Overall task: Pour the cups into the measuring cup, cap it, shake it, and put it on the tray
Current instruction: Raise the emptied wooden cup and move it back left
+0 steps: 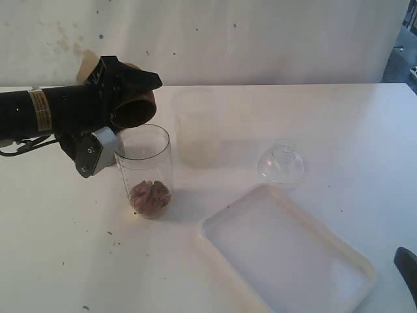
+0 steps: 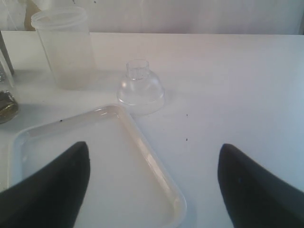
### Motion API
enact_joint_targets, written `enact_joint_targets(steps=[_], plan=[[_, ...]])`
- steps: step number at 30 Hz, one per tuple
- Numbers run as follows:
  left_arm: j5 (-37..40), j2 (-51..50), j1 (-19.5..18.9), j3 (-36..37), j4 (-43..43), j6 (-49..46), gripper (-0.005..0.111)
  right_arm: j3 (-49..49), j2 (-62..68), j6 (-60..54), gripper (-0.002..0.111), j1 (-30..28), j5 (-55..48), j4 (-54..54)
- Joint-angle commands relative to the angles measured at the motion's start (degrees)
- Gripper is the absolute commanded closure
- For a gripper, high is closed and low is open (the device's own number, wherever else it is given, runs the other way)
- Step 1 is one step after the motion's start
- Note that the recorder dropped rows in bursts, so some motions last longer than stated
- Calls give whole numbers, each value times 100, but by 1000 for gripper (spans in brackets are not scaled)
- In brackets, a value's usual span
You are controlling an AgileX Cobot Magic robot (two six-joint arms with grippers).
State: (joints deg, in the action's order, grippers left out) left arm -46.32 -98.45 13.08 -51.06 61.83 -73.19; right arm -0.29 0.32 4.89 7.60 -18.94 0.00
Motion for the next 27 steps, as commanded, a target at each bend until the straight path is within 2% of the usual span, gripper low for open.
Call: enact_joint_targets(steps=[1, 5, 8, 12, 13, 17, 21, 27], plan=[[-102, 8, 22, -37, -219, 735, 107, 29, -32, -7, 39, -31, 53, 0], [-384, 8, 22, -37, -1241, 3640, 107, 29, -32, -7, 39, -31, 53, 0], [-700, 8, 22, -37, -2233, 5325, 107, 29, -32, -7, 39, -31, 53, 0], [-1378, 8, 22, -37, -2763, 7574, 107, 29, -32, -7, 39, -31, 53, 0], [-1609, 8, 22, -37, -2777, 7936, 107, 29, -32, -7, 39, -31, 53, 0], [-2258, 8, 22, -37, -2748, 8141, 107, 29, -32, -7, 39, -31, 53, 0], [-2287, 8, 22, -37, -2299, 9421, 107, 29, -32, -7, 39, -31, 53, 0], [-2250, 115, 12, -37, -2130, 11336, 107, 29, -32, -7, 39, -31, 53, 0]])
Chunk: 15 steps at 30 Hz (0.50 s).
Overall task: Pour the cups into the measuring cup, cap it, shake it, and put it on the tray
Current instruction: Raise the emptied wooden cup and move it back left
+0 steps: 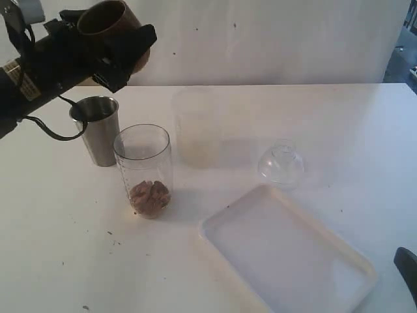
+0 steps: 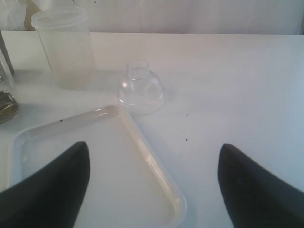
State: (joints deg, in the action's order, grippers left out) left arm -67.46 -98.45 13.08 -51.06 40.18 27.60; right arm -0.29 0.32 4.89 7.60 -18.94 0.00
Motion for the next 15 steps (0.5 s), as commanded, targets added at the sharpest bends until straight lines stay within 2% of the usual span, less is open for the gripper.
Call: enact_joint_targets(steps=[1, 3, 5, 11, 13, 15], plan=[[-118, 160, 12, -37, 46, 1500, 107, 29, -32, -7, 39, -31, 53, 0], [44, 336, -14, -37, 142, 1780, 107, 29, -32, -7, 39, -31, 53, 0], [542, 587, -42, -37, 384, 1767, 107, 29, -32, -7, 39, -31, 53, 0], [3604, 1383, -42, -21, 751, 1692, 107, 29, -32, -7, 39, -31, 53, 0], [3852, 1548, -42, 150, 805, 1538, 107, 29, -32, -7, 39, -31, 53, 0], [3537, 1693, -121, 465, 742, 1317, 107, 29, -32, -7, 39, -31, 53, 0]])
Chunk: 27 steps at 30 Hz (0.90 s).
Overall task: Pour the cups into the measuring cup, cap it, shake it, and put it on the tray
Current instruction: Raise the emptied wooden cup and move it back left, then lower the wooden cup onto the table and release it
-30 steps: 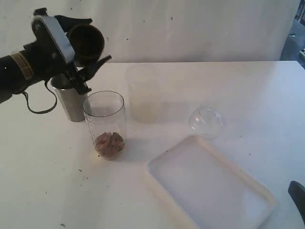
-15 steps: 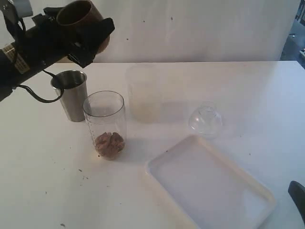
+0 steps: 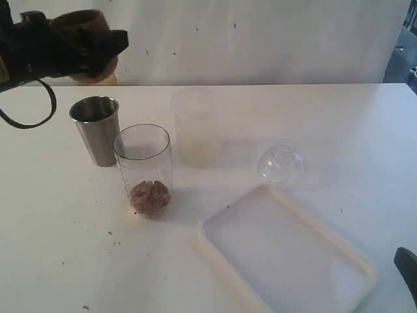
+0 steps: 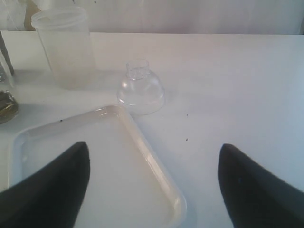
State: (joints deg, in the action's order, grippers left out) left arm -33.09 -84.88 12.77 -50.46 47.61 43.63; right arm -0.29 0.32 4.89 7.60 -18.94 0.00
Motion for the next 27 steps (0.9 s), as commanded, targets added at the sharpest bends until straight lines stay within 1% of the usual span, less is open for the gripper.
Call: enact_joint_targets(steps=[1, 2, 5, 7, 10, 13, 16, 20, 23, 27], plan=[[-250, 383, -168, 627, -168, -398, 107, 29, -32, -7, 39, -31, 53, 0], [-477, 437, -267, 859, -504, -586, 107, 29, -32, -7, 39, -31, 53, 0], [-787, 449, -624, 1503, -1873, -1281, 107, 29, -32, -7, 39, -31, 53, 0], [-971, 422, -841, 1930, -2494, -1789, 107, 29, -32, -7, 39, -31, 53, 0], [-1387, 340, -1122, 2394, -3051, -2362, 107, 29, -32, -7, 39, -31, 53, 0], [-1787, 79, -1269, 2611, -3052, -2909, 107, 29, -32, -7, 39, -31, 53, 0], [-2103, -428, -1269, 2652, -3216, -2896, 107, 29, -32, -7, 39, -31, 53, 0], [-2996, -1387, -1269, 2652, -3312, -2896, 107, 29, -32, -7, 39, -31, 53, 0], [-3661, -2051, -1269, 2652, -3170, -2952, 107, 29, -32, -7, 39, -31, 53, 0], [-3688, -2747, -1269, 2641, -2995, -3494, 107, 29, -32, -7, 39, -31, 53, 0]])
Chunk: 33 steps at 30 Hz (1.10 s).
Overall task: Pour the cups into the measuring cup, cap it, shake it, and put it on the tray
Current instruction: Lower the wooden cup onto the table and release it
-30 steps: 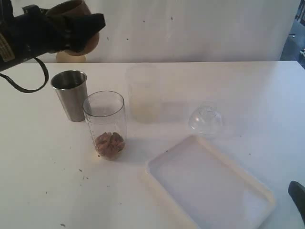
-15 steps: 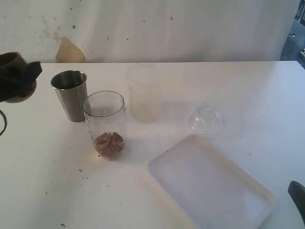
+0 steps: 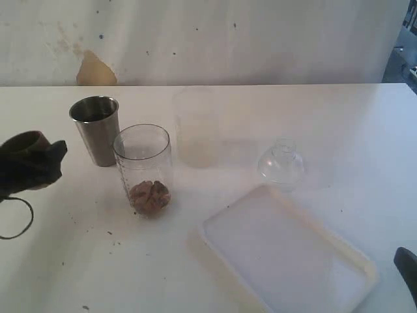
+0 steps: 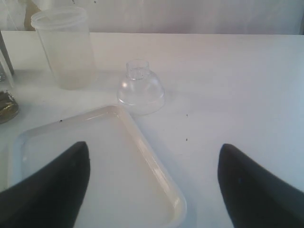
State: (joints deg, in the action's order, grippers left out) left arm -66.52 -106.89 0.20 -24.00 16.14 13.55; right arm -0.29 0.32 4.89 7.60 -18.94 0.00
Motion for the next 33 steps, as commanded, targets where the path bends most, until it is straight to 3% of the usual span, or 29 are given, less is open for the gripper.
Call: enact_joint_targets(steps=[1, 5, 18, 20, 23, 30, 33], plan=[[-344, -628, -12, -29, 152, -616, 107, 29, -32, -7, 39, -31, 53, 0], [-344, -923, -12, -141, 209, -1045, 107, 29, -32, -7, 39, -31, 53, 0], [-344, -1137, -12, -408, 219, -1045, 106, 29, -32, -7, 39, -31, 53, 0], [-344, -1137, -12, -408, 204, -1045, 101, 29, -32, -7, 39, -31, 53, 0], [-344, -1137, -12, -408, 187, -1045, 80, 29, -32, -7, 39, -31, 53, 0], [-344, -1137, -12, -408, 187, -1045, 2, 29, -32, -7, 39, -31, 53, 0], [-344, -1126, -12, -408, 187, -1045, 2, 29, -32, -7, 39, -31, 53, 0]])
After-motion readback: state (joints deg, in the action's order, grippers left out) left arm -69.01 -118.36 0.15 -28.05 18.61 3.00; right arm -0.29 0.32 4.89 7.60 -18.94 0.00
